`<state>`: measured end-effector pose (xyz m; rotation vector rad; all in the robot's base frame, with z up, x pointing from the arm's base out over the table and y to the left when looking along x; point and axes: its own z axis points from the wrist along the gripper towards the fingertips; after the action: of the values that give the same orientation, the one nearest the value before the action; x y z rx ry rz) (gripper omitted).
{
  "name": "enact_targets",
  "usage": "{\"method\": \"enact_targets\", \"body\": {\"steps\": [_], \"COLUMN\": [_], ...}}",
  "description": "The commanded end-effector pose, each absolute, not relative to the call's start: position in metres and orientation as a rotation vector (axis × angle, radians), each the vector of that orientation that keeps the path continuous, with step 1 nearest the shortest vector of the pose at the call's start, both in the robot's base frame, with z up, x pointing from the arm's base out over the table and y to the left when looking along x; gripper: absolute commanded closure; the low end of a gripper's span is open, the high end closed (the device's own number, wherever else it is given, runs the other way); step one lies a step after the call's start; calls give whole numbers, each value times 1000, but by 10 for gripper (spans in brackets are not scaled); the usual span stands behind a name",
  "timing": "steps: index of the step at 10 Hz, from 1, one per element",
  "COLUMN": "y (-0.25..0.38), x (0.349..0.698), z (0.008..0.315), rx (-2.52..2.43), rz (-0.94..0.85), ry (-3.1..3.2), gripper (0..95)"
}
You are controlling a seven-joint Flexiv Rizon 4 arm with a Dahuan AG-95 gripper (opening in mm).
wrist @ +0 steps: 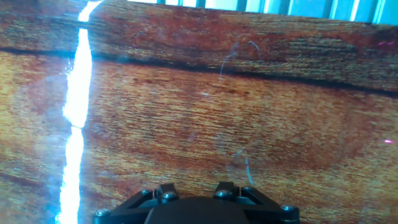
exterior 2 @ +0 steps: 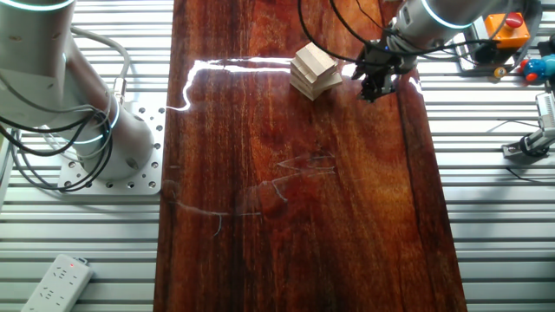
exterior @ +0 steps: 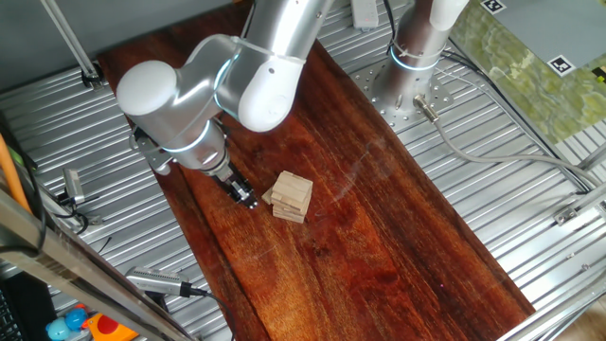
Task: Play Jenga
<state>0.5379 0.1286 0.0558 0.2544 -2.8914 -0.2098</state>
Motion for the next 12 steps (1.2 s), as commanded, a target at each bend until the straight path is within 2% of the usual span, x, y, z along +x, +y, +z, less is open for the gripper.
{"method": "enact_targets", "body": {"steps": [1,12], "y": [128,103], "x": [534,515], "z": [53,46], "rx": [260,334], "rz": [-208,-207], "ry": [-2893,-2896], "gripper": [570,570]}}
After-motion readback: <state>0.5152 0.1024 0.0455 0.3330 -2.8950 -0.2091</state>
